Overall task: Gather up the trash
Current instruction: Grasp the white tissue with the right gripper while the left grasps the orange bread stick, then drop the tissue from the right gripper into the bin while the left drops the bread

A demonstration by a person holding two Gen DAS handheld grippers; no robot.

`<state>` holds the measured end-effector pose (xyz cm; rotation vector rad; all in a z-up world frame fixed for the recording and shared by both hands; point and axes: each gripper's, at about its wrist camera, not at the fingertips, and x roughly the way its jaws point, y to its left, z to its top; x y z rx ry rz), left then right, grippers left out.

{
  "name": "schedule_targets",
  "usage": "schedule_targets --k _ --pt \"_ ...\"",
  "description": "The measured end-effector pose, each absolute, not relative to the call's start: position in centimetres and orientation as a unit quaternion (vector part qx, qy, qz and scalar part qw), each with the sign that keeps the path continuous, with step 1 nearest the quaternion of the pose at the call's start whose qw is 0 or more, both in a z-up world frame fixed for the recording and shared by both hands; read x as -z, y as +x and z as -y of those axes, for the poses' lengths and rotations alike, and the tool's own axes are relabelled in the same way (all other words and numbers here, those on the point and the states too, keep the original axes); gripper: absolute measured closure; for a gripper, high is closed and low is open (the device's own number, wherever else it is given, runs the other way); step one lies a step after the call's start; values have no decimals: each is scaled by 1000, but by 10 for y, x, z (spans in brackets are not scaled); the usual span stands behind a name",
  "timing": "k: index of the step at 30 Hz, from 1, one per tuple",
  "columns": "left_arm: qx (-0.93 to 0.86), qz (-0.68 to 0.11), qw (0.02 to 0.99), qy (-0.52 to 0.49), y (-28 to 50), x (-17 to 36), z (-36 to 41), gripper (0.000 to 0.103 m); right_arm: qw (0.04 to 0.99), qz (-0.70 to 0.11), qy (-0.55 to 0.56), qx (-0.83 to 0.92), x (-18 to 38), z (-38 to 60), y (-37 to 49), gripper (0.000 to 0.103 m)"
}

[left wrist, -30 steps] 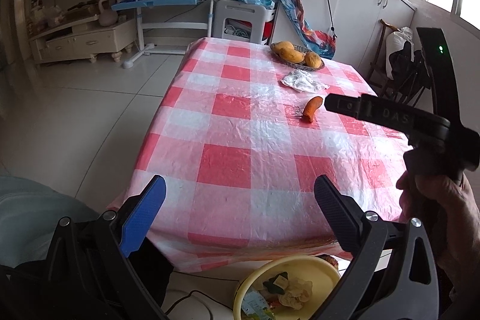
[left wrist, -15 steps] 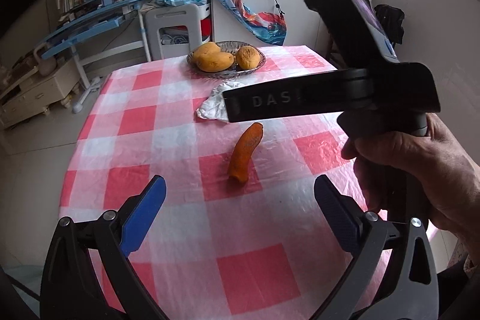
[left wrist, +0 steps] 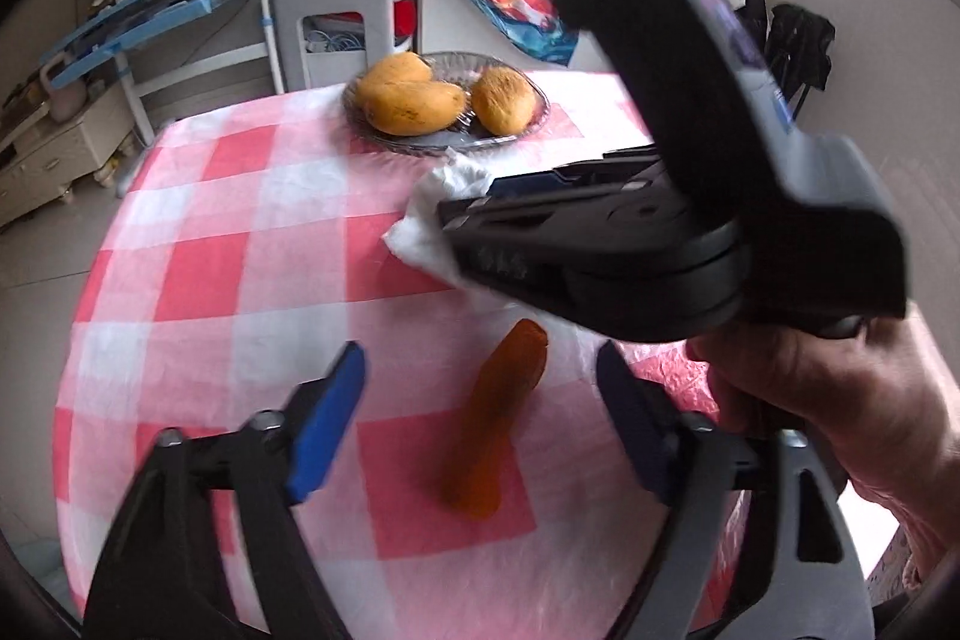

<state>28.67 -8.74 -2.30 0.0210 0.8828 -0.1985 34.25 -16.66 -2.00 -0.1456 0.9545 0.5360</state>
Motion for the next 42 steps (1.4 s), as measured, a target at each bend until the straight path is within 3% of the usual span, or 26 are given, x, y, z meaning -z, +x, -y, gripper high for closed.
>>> schedule_targets --k 1,4,11,20,42 --pt "101 -442 891 18 291 29 93 74 853 -454 -58 -252 20 173 344 87" --pt "96 -446 889 36 284 32 100 86 856 -454 -37 -244 20 186 344 90" --pt "67 -444 893 -9 227 21 60 87 864 -431 3 -260 -4 188 325 91" --pt "19 -429 901 -64 139 4 -7 87 872 -382 20 -306 -54 167 240 91" --pt "26 -392 912 -116 40 -16 -51 87 849 -435 -4 -300 -7 159 74 91"
